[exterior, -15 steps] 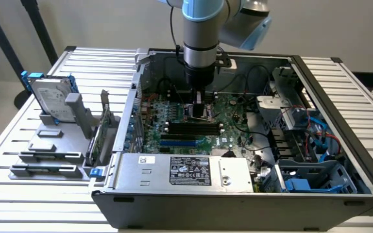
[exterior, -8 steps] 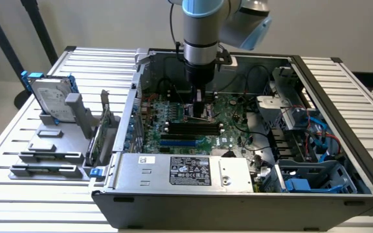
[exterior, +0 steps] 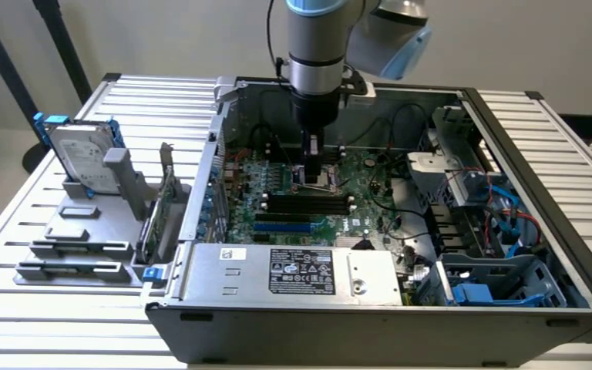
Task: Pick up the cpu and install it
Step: 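Place the cpu into insertion slot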
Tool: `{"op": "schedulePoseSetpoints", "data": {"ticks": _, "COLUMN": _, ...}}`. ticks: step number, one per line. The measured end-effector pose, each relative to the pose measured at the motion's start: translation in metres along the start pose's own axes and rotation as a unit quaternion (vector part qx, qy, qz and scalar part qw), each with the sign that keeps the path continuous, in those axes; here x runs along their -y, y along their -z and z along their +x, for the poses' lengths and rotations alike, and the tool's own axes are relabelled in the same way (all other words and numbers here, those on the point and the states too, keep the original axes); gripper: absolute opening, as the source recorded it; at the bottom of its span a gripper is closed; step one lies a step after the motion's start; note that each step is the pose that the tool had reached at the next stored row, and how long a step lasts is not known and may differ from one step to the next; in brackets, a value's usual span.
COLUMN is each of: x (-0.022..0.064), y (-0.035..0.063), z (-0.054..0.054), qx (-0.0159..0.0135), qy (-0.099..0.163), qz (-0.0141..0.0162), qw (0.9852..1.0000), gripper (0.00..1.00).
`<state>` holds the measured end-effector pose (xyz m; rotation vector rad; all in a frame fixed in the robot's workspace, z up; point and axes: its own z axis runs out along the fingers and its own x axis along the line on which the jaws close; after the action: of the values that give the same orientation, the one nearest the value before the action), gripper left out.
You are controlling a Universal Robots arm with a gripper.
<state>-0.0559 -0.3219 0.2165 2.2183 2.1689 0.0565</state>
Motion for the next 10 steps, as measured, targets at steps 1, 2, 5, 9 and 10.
{"op": "schedulePoseSetpoints", "data": {"ticks": 1, "x": 0.0012, "y": 0.0023, "z": 0.000, "qx": 0.0001, "qy": 0.000, "qz": 0.0001, "qw": 1.0000, "gripper": 0.63}}
{"op": "schedulePoseSetpoints", "data": {"ticks": 2, "x": 0.0027, "y": 0.0044, "z": 0.000, "qx": 0.0001, "qy": 0.000, "qz": 0.0001, "qw": 1.0000, "gripper": 0.63}}
{"op": "schedulePoseSetpoints", "data": {"ticks": 5, "x": 0.0082, "y": 0.0093, "z": 0.000, "qx": 0.0001, "qy": 0.000, "qz": 0.0001, "qw": 1.0000, "gripper": 0.63}}
{"op": "schedulePoseSetpoints", "data": {"ticks": 9, "x": 0.0181, "y": 0.0131, "z": 0.000, "qx": 0.0001, "qy": 0.000, "qz": 0.0001, "qw": 1.0000, "gripper": 0.48}}
{"op": "schedulePoseSetpoints", "data": {"ticks": 10, "x": 0.0208, "y": 0.0136, "z": -0.001, "qx": 0.0002, "qy": 0.000, "qz": 0.0003, "qw": 1.0000, "gripper": 0.42}}
